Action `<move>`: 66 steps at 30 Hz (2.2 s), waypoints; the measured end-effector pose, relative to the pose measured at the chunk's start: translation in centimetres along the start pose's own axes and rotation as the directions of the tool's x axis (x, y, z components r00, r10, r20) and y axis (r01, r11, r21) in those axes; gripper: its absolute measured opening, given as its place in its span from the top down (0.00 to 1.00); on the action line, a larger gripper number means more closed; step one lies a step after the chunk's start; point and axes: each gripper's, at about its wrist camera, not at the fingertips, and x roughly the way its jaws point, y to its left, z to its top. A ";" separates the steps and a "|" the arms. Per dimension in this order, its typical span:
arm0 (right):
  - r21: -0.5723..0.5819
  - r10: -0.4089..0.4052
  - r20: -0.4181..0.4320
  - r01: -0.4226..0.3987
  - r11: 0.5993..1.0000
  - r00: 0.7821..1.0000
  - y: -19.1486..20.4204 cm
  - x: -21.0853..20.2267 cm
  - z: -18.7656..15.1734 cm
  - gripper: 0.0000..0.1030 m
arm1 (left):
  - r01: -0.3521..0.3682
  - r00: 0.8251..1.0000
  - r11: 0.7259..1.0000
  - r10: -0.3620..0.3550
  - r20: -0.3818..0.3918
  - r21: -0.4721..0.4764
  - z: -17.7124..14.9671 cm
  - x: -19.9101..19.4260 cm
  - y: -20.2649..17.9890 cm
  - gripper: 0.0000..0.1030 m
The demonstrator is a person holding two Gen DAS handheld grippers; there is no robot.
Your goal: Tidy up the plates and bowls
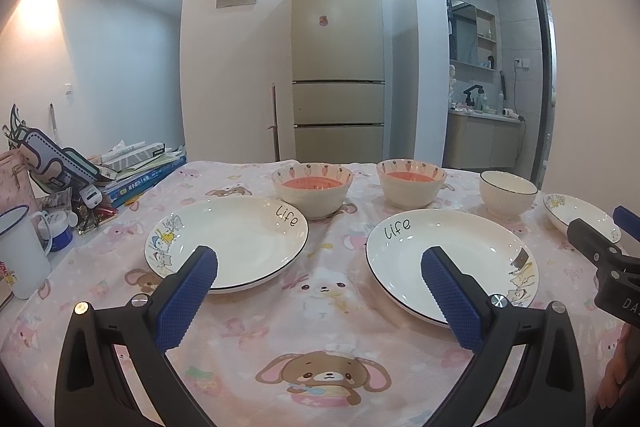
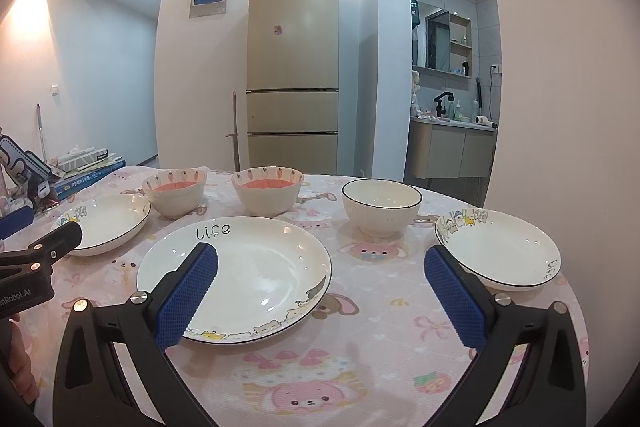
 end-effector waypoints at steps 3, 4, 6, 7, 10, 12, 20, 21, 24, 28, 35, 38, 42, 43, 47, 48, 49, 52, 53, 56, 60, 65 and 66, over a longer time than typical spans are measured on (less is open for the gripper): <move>-0.002 0.000 0.000 0.000 1.000 1.000 0.0 0.0 0.0 0.00 | 0.000 1.000 1.000 0.000 0.000 0.000 0.0 0.0 0.0 0.00; -0.002 0.000 0.001 0.000 1.000 1.000 0.0 0.0 0.0 0.00 | 0.000 1.000 1.000 0.000 0.000 0.000 0.0 0.0 0.0 0.00; -0.001 0.000 0.001 0.000 1.000 1.000 0.0 0.0 0.0 0.00 | 0.000 1.000 1.000 0.000 0.000 0.000 0.0 0.0 0.0 0.00; 0.000 0.000 0.001 0.000 1.000 1.000 0.0 0.0 0.0 0.00 | 0.000 1.000 1.000 0.000 0.000 0.000 0.0 0.0 0.0 0.00; 0.000 0.001 0.002 -0.001 1.000 1.000 0.1 -0.1 0.0 0.00 | 0.000 1.000 1.000 0.000 0.000 0.000 0.0 0.0 0.0 0.00; -0.002 0.002 0.003 -0.002 1.000 1.000 0.1 -0.1 0.0 0.00 | -0.001 1.000 1.000 0.001 0.001 0.000 0.0 0.0 0.0 0.00; -0.009 0.007 -0.002 -0.007 1.000 1.000 0.2 0.1 0.0 0.00 | -0.002 1.000 1.000 0.002 0.000 0.001 0.0 0.0 0.0 0.00; -0.009 0.007 -0.003 -0.007 1.000 1.000 0.2 0.1 0.0 0.00 | -0.006 1.000 1.000 0.006 -0.001 0.001 0.1 0.0 0.1 0.00; -0.011 0.009 -0.008 -0.009 1.000 1.000 0.3 0.2 0.0 0.00 | -0.007 1.000 1.000 0.007 -0.003 0.001 0.1 0.1 0.2 0.00; -0.015 0.006 -0.008 -0.006 1.000 1.000 0.4 0.3 0.0 0.00 | -0.007 1.000 1.000 0.007 -0.003 0.001 0.1 0.1 0.2 0.00; -0.016 0.007 -0.015 -0.008 1.000 1.000 0.4 0.5 0.0 0.00 | -0.007 1.000 1.000 0.007 -0.004 0.001 0.1 0.1 0.2 0.00; -0.015 0.007 -0.015 -0.008 1.000 1.000 0.4 0.6 -0.1 0.00 | -0.008 1.000 1.000 0.008 -0.002 0.003 0.1 0.1 0.2 0.00; -0.013 0.007 -0.003 -0.007 1.000 1.000 0.4 0.4 -0.3 0.00 | -0.003 1.000 1.000 0.003 -0.006 0.002 0.2 0.2 0.3 0.00; -0.013 0.008 -0.002 -0.008 1.000 1.000 0.4 0.4 -0.3 0.00 | -0.003 1.000 1.000 0.003 -0.007 0.001 0.2 0.2 0.3 0.00; -0.015 0.017 -0.006 -0.017 1.000 1.000 0.4 0.4 -0.4 0.00 | -0.011 1.000 1.000 0.011 -0.015 -0.002 0.2 0.4 0.4 0.00; -0.016 0.016 -0.006 -0.017 1.000 1.000 0.4 0.3 -0.4 0.00 | -0.011 1.000 1.000 0.011 -0.018 -0.003 0.2 0.4 0.4 0.00; -0.015 0.018 -0.005 -0.018 1.000 1.000 0.4 0.3 -0.3 0.00 | -0.010 1.000 1.000 0.009 -0.021 -0.003 0.2 0.5 0.4 0.00; -0.014 0.016 -0.006 -0.016 1.000 1.000 0.4 0.4 -0.3 0.00 | -0.028 0.998 1.000 0.027 -0.051 -0.009 0.0 0.5 0.6 0.00; -0.008 0.018 -0.014 -0.018 1.000 1.000 0.4 0.3 -0.4 0.00 | -0.051 0.997 0.999 0.051 -0.056 -0.011 -0.1 0.3 0.7 0.00; 0.030 0.070 -0.062 -0.068 0.997 0.996 -0.1 -0.3 -0.8 0.00 | -0.038 0.999 0.999 0.039 -0.025 0.038 0.4 -1.2 0.7 0.00; 0.036 0.150 -0.034 -0.149 0.988 0.988 -0.7 -2.7 0.1 0.00 | 0.022 0.999 0.998 -0.024 0.048 0.051 1.3 -3.5 1.4 0.00; -0.011 0.150 0.013 -0.150 0.989 0.989 -0.7 -4.6 4.1 0.00 | 0.032 0.994 0.995 -0.041 0.101 0.091 3.1 -5.7 2.6 0.00; -0.025 0.154 0.026 -0.154 0.988 0.988 -0.5 -4.7 4.8 0.00 | 0.015 0.994 0.995 -0.026 0.109 0.100 3.5 -5.9 2.9 0.00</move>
